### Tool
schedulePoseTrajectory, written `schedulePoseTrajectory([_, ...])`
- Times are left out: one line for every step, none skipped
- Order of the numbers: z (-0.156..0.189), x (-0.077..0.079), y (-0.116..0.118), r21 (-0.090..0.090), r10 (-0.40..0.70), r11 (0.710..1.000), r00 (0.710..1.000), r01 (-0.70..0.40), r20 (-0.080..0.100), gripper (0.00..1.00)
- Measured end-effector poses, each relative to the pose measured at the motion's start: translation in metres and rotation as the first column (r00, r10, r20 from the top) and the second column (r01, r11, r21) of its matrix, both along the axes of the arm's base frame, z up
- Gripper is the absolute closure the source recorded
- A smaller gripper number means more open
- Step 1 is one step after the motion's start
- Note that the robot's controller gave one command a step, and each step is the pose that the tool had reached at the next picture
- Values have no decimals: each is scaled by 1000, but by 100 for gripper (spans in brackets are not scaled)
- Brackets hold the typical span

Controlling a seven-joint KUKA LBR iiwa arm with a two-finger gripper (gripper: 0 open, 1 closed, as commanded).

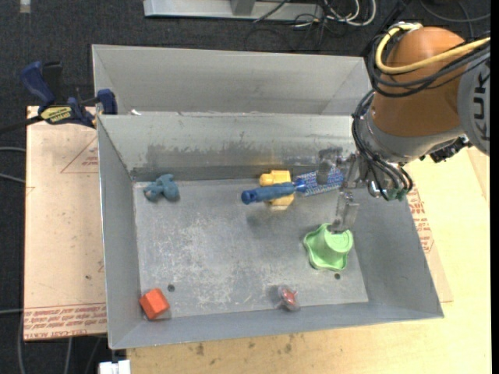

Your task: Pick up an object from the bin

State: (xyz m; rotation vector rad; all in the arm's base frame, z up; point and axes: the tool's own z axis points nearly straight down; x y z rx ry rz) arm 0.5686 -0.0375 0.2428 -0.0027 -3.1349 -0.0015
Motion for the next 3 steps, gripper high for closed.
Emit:
schedulePoseTrajectory([-66, 53, 4, 0, 11, 1000, 1000, -11, 6, 0])
schedulePoseTrajectory([-159, 83, 40, 2, 193, 981, 981, -193, 5, 0])
schedulePoseTrajectory([-154, 85, 39, 0, 191, 981, 981, -192, 11, 100])
